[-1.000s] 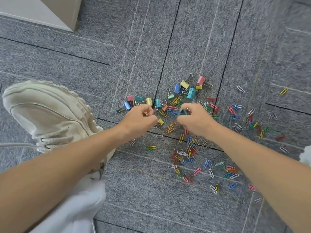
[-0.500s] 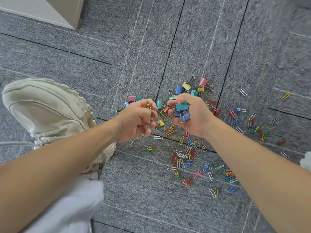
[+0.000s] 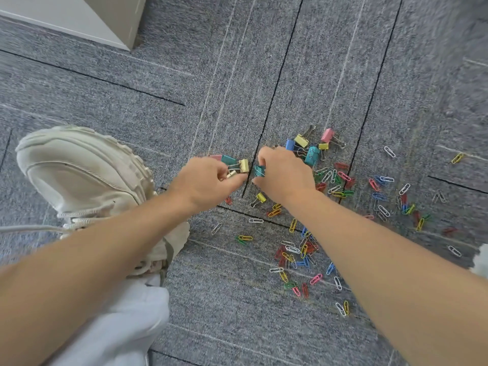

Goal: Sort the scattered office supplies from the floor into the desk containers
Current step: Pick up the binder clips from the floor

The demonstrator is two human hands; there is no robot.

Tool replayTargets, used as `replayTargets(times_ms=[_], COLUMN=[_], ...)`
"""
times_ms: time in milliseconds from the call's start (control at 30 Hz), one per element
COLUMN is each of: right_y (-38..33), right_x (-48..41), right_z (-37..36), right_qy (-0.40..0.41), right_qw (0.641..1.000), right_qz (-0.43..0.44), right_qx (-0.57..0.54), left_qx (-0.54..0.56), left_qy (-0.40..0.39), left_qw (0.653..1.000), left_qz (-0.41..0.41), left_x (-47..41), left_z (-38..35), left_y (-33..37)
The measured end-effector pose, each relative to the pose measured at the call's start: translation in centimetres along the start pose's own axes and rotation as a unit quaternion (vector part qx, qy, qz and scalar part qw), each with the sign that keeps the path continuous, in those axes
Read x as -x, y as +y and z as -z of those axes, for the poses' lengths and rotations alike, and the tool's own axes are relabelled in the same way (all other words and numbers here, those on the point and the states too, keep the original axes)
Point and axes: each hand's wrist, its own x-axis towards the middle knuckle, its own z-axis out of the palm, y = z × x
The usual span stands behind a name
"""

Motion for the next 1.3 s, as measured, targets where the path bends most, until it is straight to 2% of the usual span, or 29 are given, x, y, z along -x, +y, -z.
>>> replayTargets(times_ms=[67, 133, 233, 367, 567, 700, 767, 833, 933, 1100, 1167, 1233, 1267, 1300], right_y=[0.3, 0.9, 2.0, 3.5, 4.3, 2.7, 1.8, 1.0, 0.1, 0.7, 1.6, 2.5, 2.8, 3.1], right_x=[0.1, 0.2, 0.4, 1.0, 1.5, 0.0, -0.8, -1.2, -1.2, -0.9, -0.6, 0.1, 0.5, 1.1], right_z=[0.4, 1.1, 2.8, 4.6, 5.0, 4.2, 3.8, 3.5, 3.2, 3.1, 3.0, 3.1, 3.4, 3.8], right_qy=[0.0, 0.005, 0.008, -0.025, 0.03, 0.042, 0.048, 0.048, 0.039, 0.004, -0.017, -0.05, -0.07, -0.092], right_qw=[0.998, 0.989, 0.968, 0.964, 0.992, 0.999, 0.994, 0.986, 0.982, 0.991, 0.996, 0.991, 0.968, 0.914], right_qz=[0.018, 0.021, -0.009, 0.002, -0.01, -0.018, -0.025, -0.023, -0.034, -0.07, -0.071, -0.081, -0.111, -0.161], right_qx=[-0.061, -0.143, -0.252, -0.264, -0.119, 0.022, 0.094, 0.155, 0.181, 0.116, 0.047, -0.094, -0.214, -0.361], left_qx=[-0.126, -0.18, -0.205, -0.222, -0.219, -0.161, -0.101, 0.008, 0.12, 0.12, 0.101, 0.045, 0.027, 0.018], left_qy=[0.015, 0.014, 0.023, 0.051, 0.06, 0.054, 0.057, 0.057, 0.063, 0.087, 0.095, 0.092, 0.086, 0.077], left_qw=[0.991, 0.982, 0.977, 0.972, 0.973, 0.98, 0.988, 0.997, 0.991, 0.989, 0.99, 0.994, 0.995, 0.996], left_qz=[-0.039, -0.047, -0.057, -0.059, -0.045, -0.107, -0.097, -0.058, -0.024, 0.001, -0.004, -0.031, -0.042, -0.044], left_x=[-0.1, -0.3, -0.4, -0.6, -1.1, -0.8, -0.4, -0.1, 0.0, -0.5, -0.7, -1.0, -1.3, -1.5], left_z=[-0.1, -0.3, -0.9, -1.1, -0.9, -1.0, -1.1, -1.0, -0.6, -0.4, -0.4, -0.4, -0.5, -0.6], left_y=[-0.2, -0.3, -0.7, -1.0, -0.4, 0.3, 0.6, 0.8, 1.2, 0.8, 0.7, 0.7, 0.8, 0.9])
